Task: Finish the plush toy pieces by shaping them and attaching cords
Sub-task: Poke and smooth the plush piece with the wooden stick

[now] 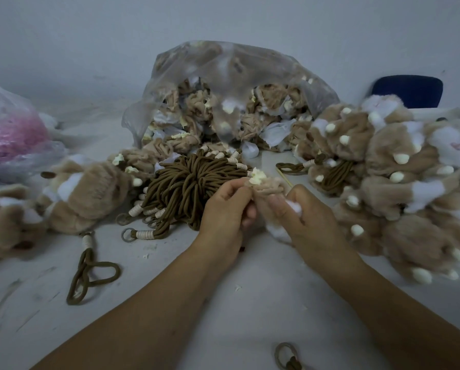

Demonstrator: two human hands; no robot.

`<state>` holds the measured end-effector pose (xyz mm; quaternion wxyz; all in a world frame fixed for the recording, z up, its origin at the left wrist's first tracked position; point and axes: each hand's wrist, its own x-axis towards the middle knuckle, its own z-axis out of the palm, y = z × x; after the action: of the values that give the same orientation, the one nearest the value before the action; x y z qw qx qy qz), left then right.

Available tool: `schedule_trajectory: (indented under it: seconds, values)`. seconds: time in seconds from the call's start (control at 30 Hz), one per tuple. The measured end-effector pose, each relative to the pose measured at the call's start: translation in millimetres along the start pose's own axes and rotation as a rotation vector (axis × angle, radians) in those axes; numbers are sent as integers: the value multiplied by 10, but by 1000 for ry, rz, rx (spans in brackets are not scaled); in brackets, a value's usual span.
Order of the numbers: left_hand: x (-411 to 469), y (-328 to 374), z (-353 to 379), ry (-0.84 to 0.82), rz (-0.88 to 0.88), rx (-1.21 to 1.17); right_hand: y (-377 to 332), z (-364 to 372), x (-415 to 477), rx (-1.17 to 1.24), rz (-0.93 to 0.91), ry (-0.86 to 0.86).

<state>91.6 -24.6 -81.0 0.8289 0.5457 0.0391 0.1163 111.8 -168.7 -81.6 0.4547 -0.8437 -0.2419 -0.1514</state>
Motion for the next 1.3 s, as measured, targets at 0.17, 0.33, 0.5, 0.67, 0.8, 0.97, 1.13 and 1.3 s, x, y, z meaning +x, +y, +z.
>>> schedule_trajectory:
  seconds: [0.17,0.33,0.5,0.67,0.8,0.97,1.13,1.3]
  values:
    - [23,54,-19,-215,-194,-259,75,-26,50,30,81,142]
    - [-89,-33,8,-456,-271,101,341,-114,141,108,305,261]
    - [-116,-68,36,-9,137,533,339,-97,149,69,314,286]
    - [-176,-61,66,-18,605,836,216,-78,80,25,91,279]
    - [-168,-67,60,-77,505,999,136,-35,79,-56,-77,275]
    - [-181,-122,106,-154,475,1152,55,-17,64,-133,-185,281]
    - [-167,-102,52,-104,418,1138,-72,45,-6,-174,-295,116]
    - [-109,-96,16,21,187,828,-106,57,-22,-150,-344,-16]
